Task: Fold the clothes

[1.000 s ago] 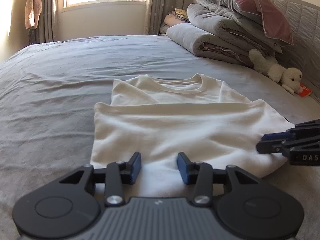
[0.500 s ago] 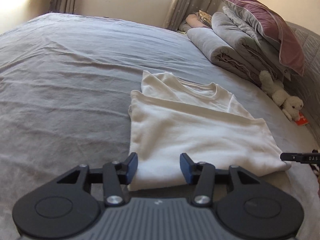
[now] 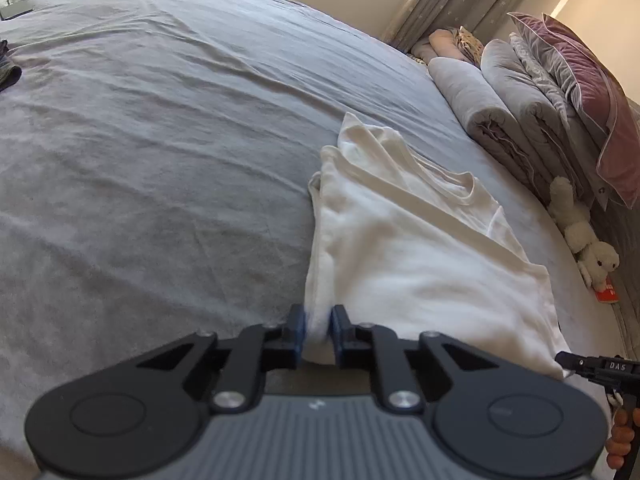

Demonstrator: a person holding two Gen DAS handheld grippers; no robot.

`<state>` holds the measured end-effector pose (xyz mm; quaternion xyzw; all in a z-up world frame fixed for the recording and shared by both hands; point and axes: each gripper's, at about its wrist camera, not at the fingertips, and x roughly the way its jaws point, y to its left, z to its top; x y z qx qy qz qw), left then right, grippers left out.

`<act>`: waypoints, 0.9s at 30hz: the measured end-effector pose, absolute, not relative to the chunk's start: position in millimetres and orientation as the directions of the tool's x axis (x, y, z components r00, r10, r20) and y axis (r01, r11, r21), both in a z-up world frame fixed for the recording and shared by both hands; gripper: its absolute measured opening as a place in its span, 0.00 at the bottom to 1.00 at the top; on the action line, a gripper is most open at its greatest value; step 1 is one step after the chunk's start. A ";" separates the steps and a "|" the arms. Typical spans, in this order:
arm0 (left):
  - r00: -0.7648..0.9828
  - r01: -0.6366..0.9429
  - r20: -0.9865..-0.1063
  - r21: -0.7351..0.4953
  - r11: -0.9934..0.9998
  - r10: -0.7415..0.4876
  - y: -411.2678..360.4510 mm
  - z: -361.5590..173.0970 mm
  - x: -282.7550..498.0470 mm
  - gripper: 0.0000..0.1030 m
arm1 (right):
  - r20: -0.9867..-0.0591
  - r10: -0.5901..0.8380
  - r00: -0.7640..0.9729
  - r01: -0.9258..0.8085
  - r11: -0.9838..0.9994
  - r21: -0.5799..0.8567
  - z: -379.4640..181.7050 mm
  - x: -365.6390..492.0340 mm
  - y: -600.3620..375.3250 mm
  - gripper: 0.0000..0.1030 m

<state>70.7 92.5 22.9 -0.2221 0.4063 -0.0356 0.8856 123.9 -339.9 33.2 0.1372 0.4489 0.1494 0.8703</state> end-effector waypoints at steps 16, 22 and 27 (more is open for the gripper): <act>0.634 -0.119 -0.721 -0.447 0.886 -0.279 102.5 27.7 71.3 0.08 | -0.755 0.372 0.540 -0.240 0.928 0.285 48.9 118.3 -341.9 0.07; 0.617 -0.124 -0.735 -0.444 0.888 -0.281 102.0 23.7 75.0 0.10 | -0.788 0.336 0.516 -0.258 0.938 0.232 40.1 120.6 -334.9 0.08; 0.610 -0.153 -0.740 -0.461 0.874 -0.284 109.0 29.2 72.1 0.15 | -0.780 0.307 0.545 -0.237 0.949 0.208 44.3 119.2 -338.4 0.35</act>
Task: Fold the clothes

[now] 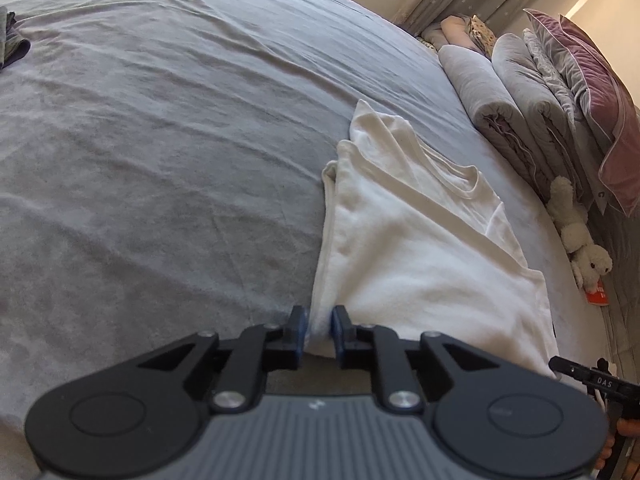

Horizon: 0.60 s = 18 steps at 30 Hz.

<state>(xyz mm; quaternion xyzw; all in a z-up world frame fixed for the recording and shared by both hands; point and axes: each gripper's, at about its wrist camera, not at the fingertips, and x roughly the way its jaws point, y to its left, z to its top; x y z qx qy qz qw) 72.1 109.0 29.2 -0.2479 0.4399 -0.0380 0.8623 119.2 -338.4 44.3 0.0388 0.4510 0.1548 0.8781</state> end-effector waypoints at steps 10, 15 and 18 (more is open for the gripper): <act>0.626 -0.171 -0.733 -0.461 0.871 -0.265 114.7 36.6 67.5 0.16 | -0.762 0.306 0.571 -0.165 0.952 0.259 51.0 121.9 -346.8 0.44; 0.629 -0.177 -0.735 -0.454 0.873 -0.255 116.1 37.4 67.4 0.17 | -0.765 0.297 0.571 -0.159 0.955 0.252 50.8 122.2 -345.0 0.45; 0.629 -0.177 -0.735 -0.453 0.874 -0.253 116.1 37.5 67.6 0.16 | -0.764 0.297 0.572 -0.159 0.954 0.253 50.4 122.8 -344.9 0.45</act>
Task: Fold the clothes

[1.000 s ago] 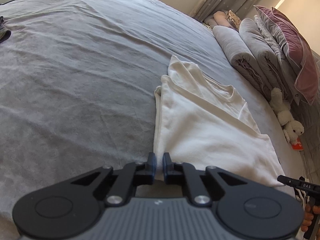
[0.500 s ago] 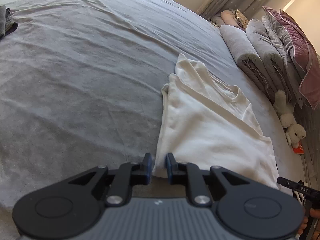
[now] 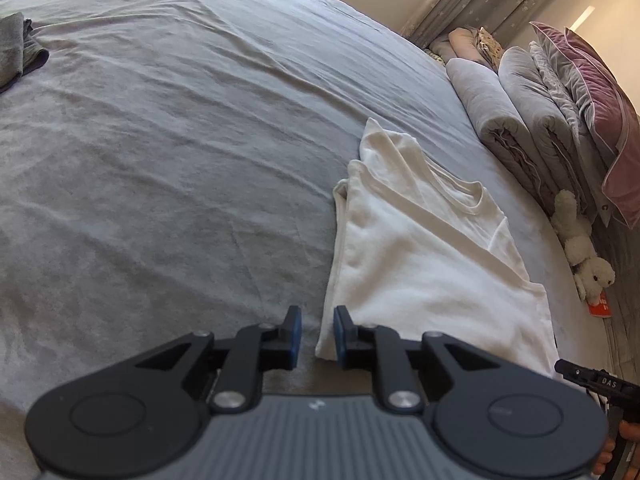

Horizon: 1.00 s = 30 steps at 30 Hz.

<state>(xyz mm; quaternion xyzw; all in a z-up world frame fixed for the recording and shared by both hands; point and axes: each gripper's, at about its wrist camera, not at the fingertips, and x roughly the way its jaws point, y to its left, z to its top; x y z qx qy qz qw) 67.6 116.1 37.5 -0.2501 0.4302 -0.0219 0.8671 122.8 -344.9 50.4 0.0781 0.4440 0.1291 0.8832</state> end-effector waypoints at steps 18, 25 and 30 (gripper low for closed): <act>0.710 0.022 -0.658 -0.332 0.943 -0.249 63.8 56.8 57.9 0.21 | -0.648 0.328 0.687 -0.289 0.942 0.171 81.5 101.0 -305.2 0.45; 0.718 0.173 -0.647 -0.190 0.966 -0.256 7.2 44.2 59.1 0.21 | -0.686 0.398 0.609 -0.463 0.881 0.101 60.5 93.1 -233.1 0.46; 0.719 0.196 -0.657 -0.119 0.973 -0.225 -6.3 34.1 64.6 0.27 | -0.713 0.379 0.590 -0.483 0.873 0.064 47.3 91.8 -215.4 0.47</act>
